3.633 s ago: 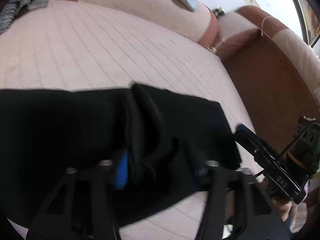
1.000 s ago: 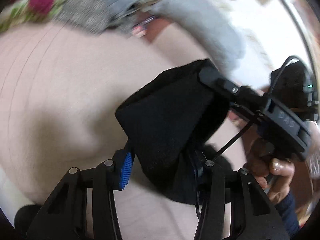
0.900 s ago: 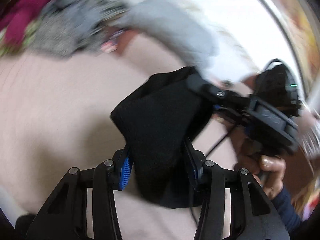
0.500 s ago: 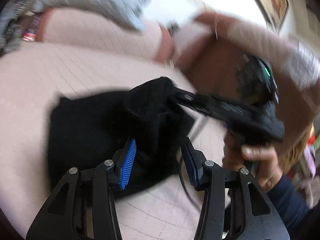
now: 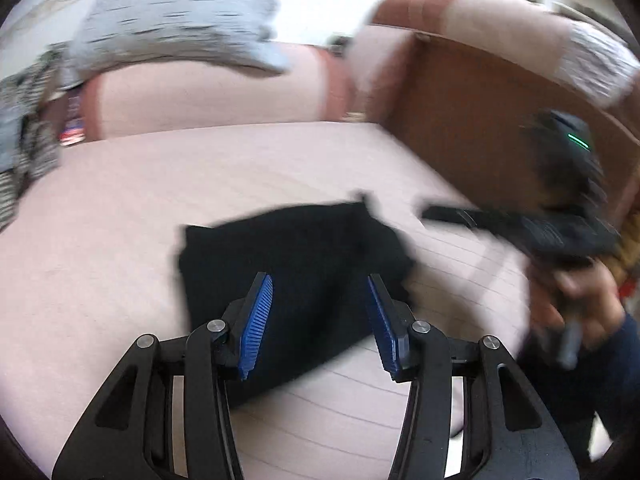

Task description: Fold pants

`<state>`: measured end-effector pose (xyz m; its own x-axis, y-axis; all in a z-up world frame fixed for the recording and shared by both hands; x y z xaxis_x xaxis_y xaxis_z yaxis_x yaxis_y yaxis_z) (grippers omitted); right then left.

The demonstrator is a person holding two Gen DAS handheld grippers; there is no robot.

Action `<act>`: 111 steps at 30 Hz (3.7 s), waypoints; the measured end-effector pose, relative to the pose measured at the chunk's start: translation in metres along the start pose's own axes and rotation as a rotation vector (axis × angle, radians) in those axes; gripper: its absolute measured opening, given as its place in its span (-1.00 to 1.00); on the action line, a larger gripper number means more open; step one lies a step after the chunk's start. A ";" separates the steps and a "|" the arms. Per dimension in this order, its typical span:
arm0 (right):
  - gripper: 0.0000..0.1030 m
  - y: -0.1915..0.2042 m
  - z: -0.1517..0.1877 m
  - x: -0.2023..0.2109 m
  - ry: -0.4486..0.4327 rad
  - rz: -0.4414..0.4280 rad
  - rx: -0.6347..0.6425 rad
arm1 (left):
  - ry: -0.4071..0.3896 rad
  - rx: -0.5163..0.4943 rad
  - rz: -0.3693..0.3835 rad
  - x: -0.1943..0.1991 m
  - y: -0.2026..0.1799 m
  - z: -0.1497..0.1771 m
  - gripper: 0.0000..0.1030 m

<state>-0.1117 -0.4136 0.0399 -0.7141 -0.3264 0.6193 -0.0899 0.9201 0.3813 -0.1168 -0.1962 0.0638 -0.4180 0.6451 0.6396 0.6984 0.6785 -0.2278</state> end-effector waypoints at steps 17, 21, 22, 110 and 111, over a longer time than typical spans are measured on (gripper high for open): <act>-0.96 -0.001 0.060 -0.036 0.163 0.061 -0.014 | 0.072 0.036 -0.120 -0.057 0.037 0.010 -0.08; -0.89 -0.013 0.033 -0.009 0.055 0.099 -0.025 | 0.043 0.041 -0.115 -0.047 0.035 -0.001 -0.08; -0.87 -0.013 0.025 -0.005 0.025 0.100 -0.022 | 0.029 0.037 -0.119 -0.045 0.035 -0.005 -0.08; 0.29 -0.036 0.044 -0.062 0.135 0.124 -0.187 | 0.150 0.232 -0.113 -0.063 0.077 0.032 0.42; 0.33 -0.037 0.045 -0.064 0.138 0.120 -0.198 | 0.154 0.235 -0.111 -0.067 0.077 0.033 0.47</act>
<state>-0.0935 -0.4172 -0.0449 -0.6091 -0.2569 0.7503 0.1368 0.8979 0.4184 -0.0541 -0.1750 -0.0206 -0.3792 0.5138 0.7696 0.4921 0.8163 -0.3025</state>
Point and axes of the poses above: each gripper's, at about its wrist camera, not at the fingertips, and x roughly against the way its jaws point, y to its left, z to its underside, the point moved 9 cm from there along -x, roughly the way its jaws point, and after that the axes turned 5 degrees about z, right-handed, at the moved point
